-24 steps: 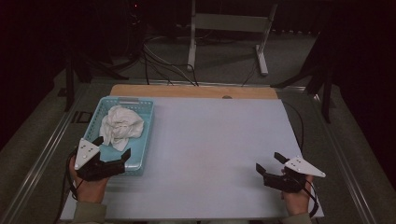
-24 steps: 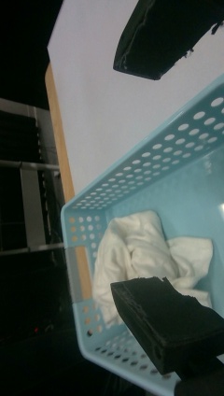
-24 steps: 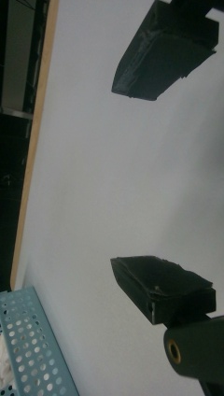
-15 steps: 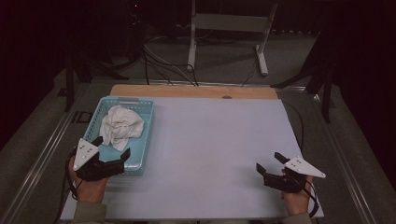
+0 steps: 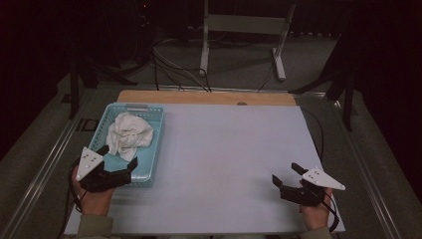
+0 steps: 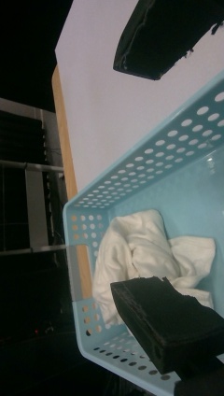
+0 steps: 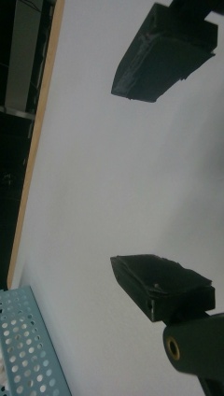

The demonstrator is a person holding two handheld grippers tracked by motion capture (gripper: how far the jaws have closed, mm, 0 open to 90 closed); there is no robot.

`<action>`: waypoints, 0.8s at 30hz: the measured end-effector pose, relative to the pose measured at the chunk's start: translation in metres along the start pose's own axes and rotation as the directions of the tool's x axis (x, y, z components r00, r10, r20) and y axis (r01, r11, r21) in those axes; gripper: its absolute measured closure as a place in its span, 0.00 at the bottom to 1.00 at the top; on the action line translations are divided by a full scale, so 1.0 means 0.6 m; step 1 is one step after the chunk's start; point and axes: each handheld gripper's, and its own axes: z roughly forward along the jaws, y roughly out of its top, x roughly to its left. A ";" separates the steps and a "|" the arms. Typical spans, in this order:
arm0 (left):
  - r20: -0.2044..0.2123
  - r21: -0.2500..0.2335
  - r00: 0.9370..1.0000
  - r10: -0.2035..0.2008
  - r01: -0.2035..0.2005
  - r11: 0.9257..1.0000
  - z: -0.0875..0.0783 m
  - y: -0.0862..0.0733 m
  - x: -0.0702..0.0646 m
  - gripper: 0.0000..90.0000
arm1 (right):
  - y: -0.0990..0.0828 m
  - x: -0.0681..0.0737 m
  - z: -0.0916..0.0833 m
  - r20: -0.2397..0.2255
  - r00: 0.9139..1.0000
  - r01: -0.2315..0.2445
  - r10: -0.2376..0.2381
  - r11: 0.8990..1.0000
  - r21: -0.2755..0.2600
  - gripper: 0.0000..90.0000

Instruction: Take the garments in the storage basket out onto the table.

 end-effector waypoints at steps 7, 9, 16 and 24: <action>0.008 0.008 0.999 0.034 -0.034 0.999 0.000 0.016 -0.005 0.00 | -0.001 0.000 -0.003 0.011 1.000 0.005 -0.005 1.000 -0.005 0.17; 0.007 0.010 0.999 0.052 -0.052 0.999 0.001 0.022 -0.005 0.00 | -0.001 0.000 -0.003 0.014 1.000 0.003 -0.003 1.000 -0.007 0.17; 0.015 -0.005 0.997 0.070 -0.070 0.998 0.000 0.040 0.010 0.00 | -0.001 0.001 -0.003 0.017 1.000 0.007 -0.007 1.000 -0.008 0.17; 0.023 0.006 0.999 0.038 -0.038 0.999 0.001 0.055 0.027 0.00 | -0.001 0.001 -0.004 0.018 1.000 0.007 -0.007 1.000 -0.010 0.17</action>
